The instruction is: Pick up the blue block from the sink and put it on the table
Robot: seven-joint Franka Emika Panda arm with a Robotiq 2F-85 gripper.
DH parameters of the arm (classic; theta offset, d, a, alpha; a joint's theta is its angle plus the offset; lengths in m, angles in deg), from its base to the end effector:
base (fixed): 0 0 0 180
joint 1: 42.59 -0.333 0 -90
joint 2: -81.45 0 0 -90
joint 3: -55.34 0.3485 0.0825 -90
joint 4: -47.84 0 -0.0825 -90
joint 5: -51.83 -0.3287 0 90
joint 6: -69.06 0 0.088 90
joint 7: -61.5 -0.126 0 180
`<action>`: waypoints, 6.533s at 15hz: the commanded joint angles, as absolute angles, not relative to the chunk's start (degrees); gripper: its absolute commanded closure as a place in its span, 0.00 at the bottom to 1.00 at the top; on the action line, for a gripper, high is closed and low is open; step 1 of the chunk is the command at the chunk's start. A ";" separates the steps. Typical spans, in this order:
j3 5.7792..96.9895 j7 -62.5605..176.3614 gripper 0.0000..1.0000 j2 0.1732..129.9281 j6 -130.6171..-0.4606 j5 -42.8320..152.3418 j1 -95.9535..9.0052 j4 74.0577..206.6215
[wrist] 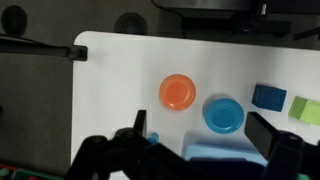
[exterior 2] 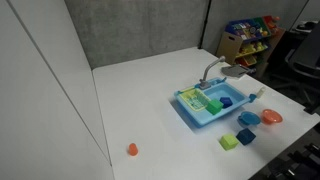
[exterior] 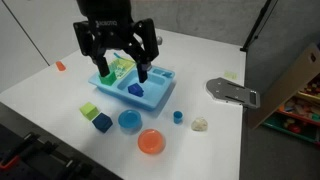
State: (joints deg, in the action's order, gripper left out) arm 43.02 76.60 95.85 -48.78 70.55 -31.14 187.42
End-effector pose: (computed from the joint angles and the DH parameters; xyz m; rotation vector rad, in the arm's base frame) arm 0.3407 -0.1778 0.4325 2.9569 0.0460 -0.2894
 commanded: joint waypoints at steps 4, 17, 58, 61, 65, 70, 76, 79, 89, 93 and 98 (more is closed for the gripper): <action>43.04 76.60 0.00 95.87 -48.62 70.52 -31.16 187.24; 45.95 74.13 0.00 89.32 -48.88 69.15 -34.30 182.04; 51.23 68.33 0.00 64.72 -71.88 54.25 -36.60 174.18; 51.04 68.13 0.00 62.81 -74.25 53.83 -35.80 174.65; 50.77 67.40 0.00 58.78 -76.78 54.48 -35.74 173.49; 50.92 67.08 0.00 55.23 -78.20 54.61 -36.09 172.46; 50.83 66.57 0.00 56.53 -76.19 54.40 -36.44 171.86; 51.02 67.38 0.00 55.23 -77.78 54.77 -36.30 171.98; 51.56 67.34 0.00 48.70 -80.04 55.29 -37.17 167.58; 52.43 68.17 0.00 45.94 -82.46 55.12 -37.37 165.80; 53.22 68.18 0.00 43.22 -86.64 54.37 -36.84 164.68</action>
State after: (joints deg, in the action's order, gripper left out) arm 52.44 67.53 44.98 -84.83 54.73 -37.73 166.34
